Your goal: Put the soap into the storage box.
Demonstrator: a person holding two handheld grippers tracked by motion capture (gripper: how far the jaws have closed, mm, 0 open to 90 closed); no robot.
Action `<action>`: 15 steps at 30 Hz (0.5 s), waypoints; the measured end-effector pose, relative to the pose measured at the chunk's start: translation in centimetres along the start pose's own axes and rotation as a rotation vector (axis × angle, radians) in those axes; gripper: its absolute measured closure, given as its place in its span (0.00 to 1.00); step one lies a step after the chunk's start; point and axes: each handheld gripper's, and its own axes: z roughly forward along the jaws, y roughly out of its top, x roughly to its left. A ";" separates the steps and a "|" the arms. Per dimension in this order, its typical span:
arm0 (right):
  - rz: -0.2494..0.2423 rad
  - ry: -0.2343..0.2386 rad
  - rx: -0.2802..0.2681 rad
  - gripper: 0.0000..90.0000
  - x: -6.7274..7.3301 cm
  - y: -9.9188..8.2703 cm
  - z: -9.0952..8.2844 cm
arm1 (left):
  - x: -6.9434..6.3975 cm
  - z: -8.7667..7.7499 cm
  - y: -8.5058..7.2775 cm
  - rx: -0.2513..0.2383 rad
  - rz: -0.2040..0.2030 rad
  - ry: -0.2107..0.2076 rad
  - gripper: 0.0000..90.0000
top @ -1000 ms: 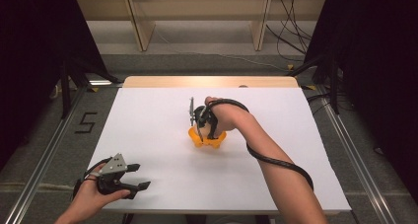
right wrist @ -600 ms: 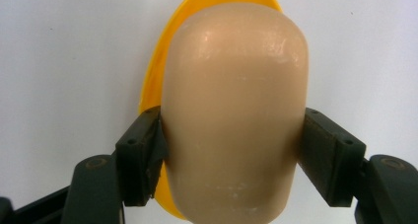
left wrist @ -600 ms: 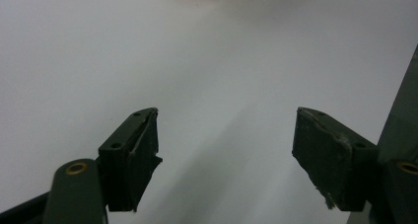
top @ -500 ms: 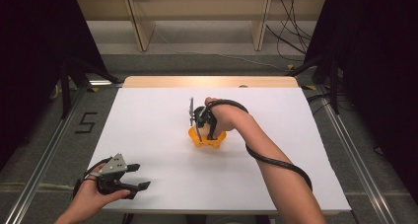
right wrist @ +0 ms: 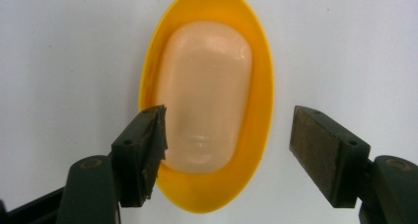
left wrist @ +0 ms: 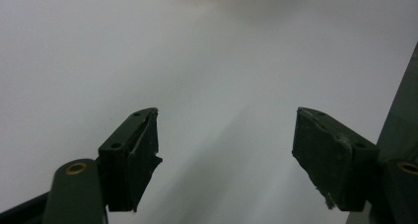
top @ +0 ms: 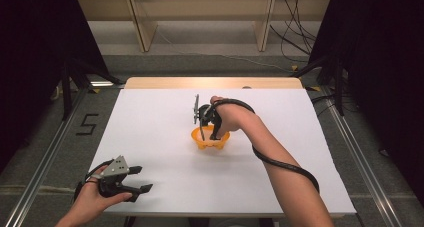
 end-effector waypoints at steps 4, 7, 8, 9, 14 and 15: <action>0.027 -0.001 -0.003 0.34 0.5 -0.3 -0.3 | 0.0 0.0 0.0 -0.002 0.000 0.000 0.28; 0.053 -0.011 -0.025 0.34 1.1 -0.8 -0.8 | 0.0 0.0 0.0 -0.001 -0.001 0.001 0.28; 0.058 -0.024 -0.027 0.35 1.2 -1.0 -1.0 | 0.0 0.0 0.0 -0.001 -0.001 0.001 0.28; 0.063 -0.029 -0.032 0.35 1.3 -1.3 -1.2 | 0.0 0.0 0.0 -0.001 0.000 0.002 0.28; 0.098 -0.060 -0.081 0.35 2.1 -2.8 -2.0 | 0.1 0.0 0.0 0.009 0.012 0.005 0.28; 0.123 -0.059 -0.090 0.36 2.4 -3.1 -2.2 | 0.0 0.1 0.0 -0.004 -0.003 0.002 0.28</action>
